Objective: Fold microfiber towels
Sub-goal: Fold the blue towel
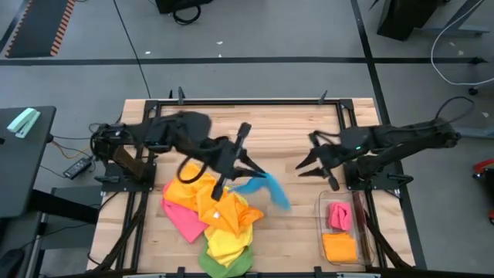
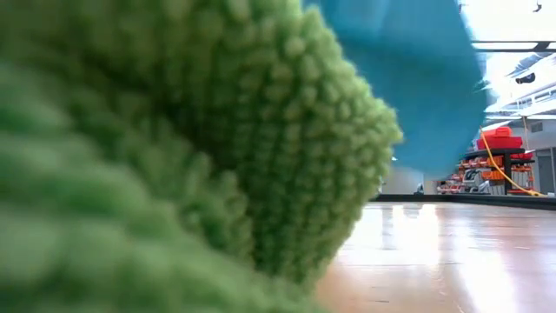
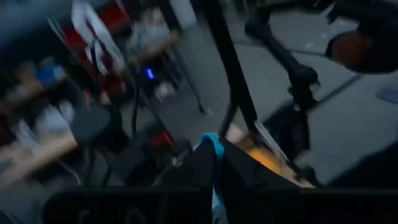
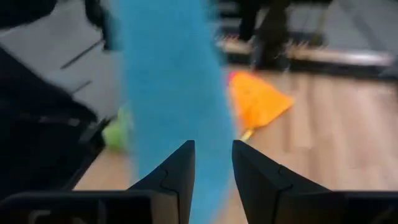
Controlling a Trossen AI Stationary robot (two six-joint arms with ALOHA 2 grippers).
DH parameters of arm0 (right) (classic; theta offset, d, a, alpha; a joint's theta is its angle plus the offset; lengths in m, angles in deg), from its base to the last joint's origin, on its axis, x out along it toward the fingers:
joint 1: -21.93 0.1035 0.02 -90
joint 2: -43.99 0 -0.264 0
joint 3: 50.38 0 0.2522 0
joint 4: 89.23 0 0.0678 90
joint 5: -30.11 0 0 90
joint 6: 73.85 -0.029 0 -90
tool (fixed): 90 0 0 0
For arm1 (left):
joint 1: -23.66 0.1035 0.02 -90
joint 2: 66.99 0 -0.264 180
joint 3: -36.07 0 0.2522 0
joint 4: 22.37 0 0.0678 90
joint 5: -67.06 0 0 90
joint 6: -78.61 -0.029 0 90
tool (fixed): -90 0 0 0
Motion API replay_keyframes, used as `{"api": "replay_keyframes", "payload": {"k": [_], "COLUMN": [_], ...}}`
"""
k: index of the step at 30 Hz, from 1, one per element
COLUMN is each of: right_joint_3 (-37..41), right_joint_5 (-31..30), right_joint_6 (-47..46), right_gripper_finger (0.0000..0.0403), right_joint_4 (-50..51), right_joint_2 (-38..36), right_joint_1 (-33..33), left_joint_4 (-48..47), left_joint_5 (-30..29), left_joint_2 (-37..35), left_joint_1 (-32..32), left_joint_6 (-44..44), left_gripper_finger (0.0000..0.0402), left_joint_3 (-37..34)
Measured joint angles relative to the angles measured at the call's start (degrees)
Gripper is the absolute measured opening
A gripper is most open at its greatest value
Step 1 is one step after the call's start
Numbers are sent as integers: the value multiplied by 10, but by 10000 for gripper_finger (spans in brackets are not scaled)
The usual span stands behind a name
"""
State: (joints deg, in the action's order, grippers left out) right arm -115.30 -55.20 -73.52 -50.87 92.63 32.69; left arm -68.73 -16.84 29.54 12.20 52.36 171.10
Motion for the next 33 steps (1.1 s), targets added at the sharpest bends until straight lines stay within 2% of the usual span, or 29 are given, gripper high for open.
{"api": "replay_keyframes", "payload": {"k": [4,6,11,13,17,20,28,33], "right_joint_3": [0,0,1,1,1,1,22,56], "right_joint_5": [-56,-68,-79,-79,-81,-92,-111,-120], "right_joint_6": [1,3,9,12,12,13,-2,-16], "right_gripper_finger": [116,116,115,115,115,115,115,115], "right_joint_4": [13,23,32,32,33,36,51,46], "right_joint_2": [-33,-35,-14,0,29,45,67,79], "right_joint_1": [-3,-3,-2,-2,-2,-2,-12,-34], "left_joint_4": [7,3,-2,25,49,73,100,99], "left_joint_5": [-79,-96,-97,-97,-98,-97,-93,-90], "left_joint_2": [-1,-1,7,15,38,54,77,80], "left_joint_1": [9,29,107,142,209,246,298,301], "left_joint_6": [-11,3,63,89,136,140,139,132], "left_gripper_finger": [9,7,23,27,16,7,34,25], "left_joint_3": [14,7,-43,-74,-144,-188,-250,-268]}}
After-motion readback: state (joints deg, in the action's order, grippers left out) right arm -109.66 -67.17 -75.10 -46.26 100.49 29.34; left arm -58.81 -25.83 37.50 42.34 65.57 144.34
